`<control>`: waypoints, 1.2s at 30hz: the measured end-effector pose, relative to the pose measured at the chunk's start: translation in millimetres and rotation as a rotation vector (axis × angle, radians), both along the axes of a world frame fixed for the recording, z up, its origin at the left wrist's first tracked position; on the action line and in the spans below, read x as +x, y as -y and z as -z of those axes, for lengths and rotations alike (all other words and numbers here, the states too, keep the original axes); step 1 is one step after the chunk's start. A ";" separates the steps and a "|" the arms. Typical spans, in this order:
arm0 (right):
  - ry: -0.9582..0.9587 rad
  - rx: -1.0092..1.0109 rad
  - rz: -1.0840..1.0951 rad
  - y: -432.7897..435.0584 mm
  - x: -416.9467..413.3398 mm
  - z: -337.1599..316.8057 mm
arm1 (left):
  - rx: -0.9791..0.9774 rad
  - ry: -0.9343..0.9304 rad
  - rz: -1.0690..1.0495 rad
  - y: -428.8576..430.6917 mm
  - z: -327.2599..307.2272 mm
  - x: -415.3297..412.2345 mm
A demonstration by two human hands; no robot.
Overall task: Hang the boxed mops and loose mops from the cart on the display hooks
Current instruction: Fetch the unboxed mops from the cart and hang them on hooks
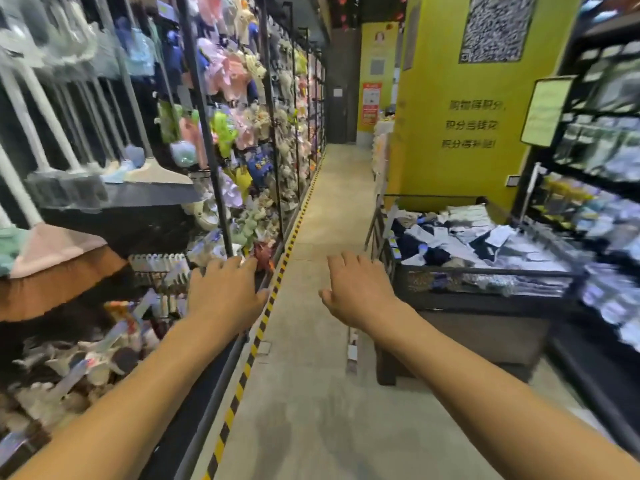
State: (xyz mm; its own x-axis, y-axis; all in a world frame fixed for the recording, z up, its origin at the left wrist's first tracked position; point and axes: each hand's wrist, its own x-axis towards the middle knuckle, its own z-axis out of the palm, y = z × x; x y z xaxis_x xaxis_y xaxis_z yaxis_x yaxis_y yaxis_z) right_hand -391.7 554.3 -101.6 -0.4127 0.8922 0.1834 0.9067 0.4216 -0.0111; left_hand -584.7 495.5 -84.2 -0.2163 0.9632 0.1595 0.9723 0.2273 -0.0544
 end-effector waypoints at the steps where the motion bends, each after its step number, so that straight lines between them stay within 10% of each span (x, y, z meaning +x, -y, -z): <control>1: 0.005 -0.001 0.032 -9.1 15.4 2.2 | -0.018 0.003 0.033 -15.9 3.7 12.2; 36: 0.020 -0.112 0.291 -545.0 65.2 58.4 | -0.091 0.008 0.255 -603.4 72.7 52.3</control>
State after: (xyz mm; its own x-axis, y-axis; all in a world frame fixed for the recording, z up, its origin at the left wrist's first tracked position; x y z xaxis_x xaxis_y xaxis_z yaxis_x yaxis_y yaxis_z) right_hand -326.6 1099.3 -160.0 -0.1394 0.9876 0.0716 0.9896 0.1415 -0.0242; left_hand -532.4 1099.0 -156.9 0.0348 0.9970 0.0691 0.9980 -0.0309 -0.0556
